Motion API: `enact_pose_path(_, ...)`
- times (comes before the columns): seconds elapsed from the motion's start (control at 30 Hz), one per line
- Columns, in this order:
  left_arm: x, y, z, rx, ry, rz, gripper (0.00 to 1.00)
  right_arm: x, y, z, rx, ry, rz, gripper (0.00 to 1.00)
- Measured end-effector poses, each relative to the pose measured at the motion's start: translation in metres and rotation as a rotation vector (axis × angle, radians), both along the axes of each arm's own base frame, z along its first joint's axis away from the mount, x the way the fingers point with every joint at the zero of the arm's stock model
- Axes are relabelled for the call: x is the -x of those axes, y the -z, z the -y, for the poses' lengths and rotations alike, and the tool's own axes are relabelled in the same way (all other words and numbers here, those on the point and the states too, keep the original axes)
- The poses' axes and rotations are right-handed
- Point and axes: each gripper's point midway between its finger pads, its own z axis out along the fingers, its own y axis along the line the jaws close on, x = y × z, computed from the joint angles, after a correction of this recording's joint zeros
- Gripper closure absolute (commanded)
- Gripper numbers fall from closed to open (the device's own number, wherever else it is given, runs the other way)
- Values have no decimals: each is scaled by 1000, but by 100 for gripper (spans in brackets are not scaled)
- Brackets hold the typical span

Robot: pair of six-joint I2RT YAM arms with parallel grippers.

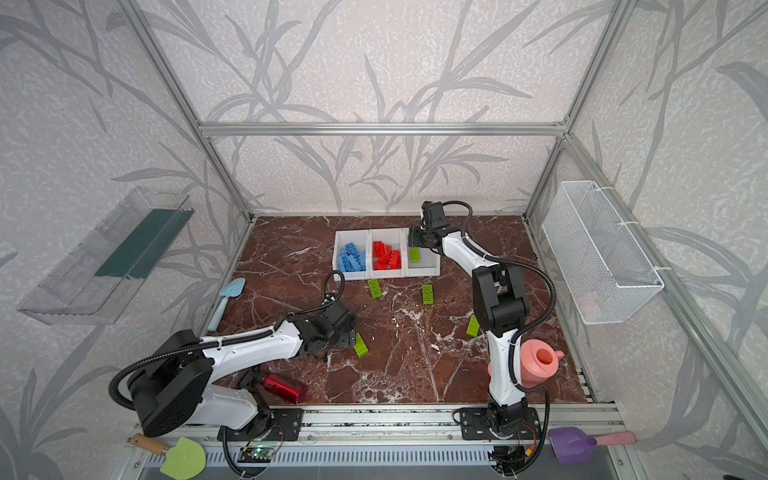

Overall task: Sort the legos into containers by color
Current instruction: 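Drop the green brick in the empty far compartment while the left gripper grasps another, then withdraw the right arm while the left gripper lifts the green brick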

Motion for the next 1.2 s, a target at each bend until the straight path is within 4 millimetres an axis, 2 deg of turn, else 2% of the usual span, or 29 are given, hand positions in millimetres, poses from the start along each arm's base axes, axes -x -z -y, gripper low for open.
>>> enact_pose_path(0.13,-1,4,-3,6,-17,-9,13,2,-2,-1,-7,-7,1,33)
enact_pose_path(0.27,0,10,-5,6,-22,-20,16,13,-9,1,-14,-14,1,33)
enact_pose_path(0.43,-2,13,-3,9,-18,-13,24,29,-40,4,-37,-22,49,32)
enact_pose_path(0.63,-5,12,0,17,-12,-2,35,63,-80,13,-88,-19,138,31)
enact_pose_path(0.77,-5,11,0,17,-8,0,38,93,-91,23,-122,0,169,30)
enact_pose_path(0.87,-4,9,1,24,-4,-5,39,119,-83,31,-159,19,169,30)
enact_pose_path(0.97,-6,1,4,34,5,1,41,143,-64,34,-202,26,142,30)
enact_pose_path(1.1,-17,-22,15,70,19,47,41,169,-38,38,-227,30,86,30)
enact_pose_path(1.2,-27,-42,23,100,30,87,41,190,-33,43,-246,33,82,30)
